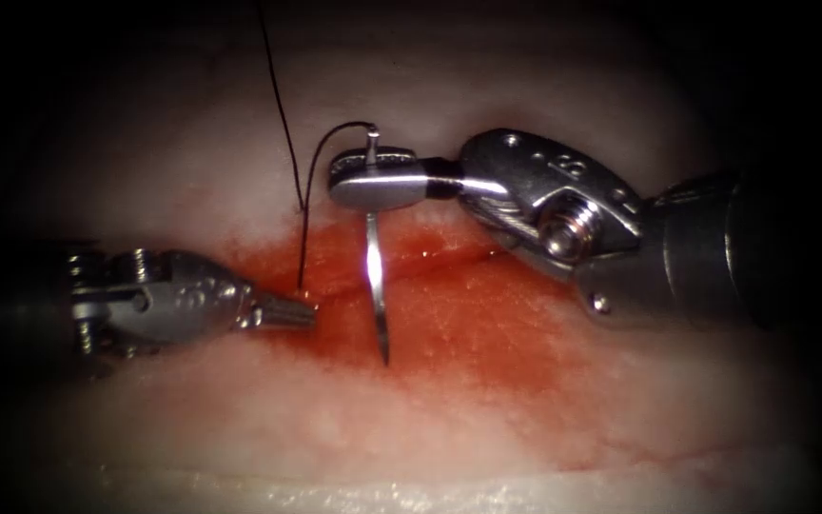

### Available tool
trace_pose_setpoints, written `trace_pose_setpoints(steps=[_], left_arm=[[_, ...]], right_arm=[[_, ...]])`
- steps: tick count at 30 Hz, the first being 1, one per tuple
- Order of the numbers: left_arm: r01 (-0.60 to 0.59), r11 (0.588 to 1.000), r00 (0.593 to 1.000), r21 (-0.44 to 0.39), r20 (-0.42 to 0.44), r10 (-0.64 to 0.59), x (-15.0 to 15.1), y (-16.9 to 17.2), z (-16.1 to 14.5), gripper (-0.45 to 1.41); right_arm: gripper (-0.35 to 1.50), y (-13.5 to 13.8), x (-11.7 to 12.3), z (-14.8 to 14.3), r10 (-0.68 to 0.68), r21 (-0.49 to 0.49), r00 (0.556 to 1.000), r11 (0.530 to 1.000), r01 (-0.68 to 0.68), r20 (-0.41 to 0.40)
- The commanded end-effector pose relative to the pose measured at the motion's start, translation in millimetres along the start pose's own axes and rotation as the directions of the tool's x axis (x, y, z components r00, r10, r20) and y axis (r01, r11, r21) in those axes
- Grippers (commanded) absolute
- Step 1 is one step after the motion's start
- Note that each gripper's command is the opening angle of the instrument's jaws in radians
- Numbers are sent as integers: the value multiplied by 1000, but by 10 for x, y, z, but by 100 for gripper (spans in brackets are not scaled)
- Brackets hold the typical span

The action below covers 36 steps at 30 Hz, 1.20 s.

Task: Wound Closure
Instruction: Insert left end-effector into wound to widen opening

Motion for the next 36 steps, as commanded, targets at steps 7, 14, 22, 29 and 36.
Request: trace_pose_setpoints(steps=[7, 14, 22, 29, 36], left_arm=[[3, 1000, 998, 30, 59, -5, -7, -9, 13, -45], [-6, 1000, 994, 21, 112, 4, -15, -17, 19, -45], [-10, 1000, 967, -29, 255, 17, -28, -17, 30, -45], [32, 996, 965, -85, 264, -8, -36, -8, 41, -45], [84, 994, 962, -75, 266, -62, -34, -11, 39, -15]], right_arm=[[-35, 2, -6, 6, -23, 8, 1000, 1000, 23, 1], [-35, 6, -4, 8, -81, 4, 997, 997, 81, 3], [-35, 16, -1, 21, -207, -13, 978, 978, 207, -1], [-35, 24, -3, 31, -306, -24, 952, 952, 306, -4], [-35, 28, -8, 44, -371, -21, 928, 929, 371, -31]])
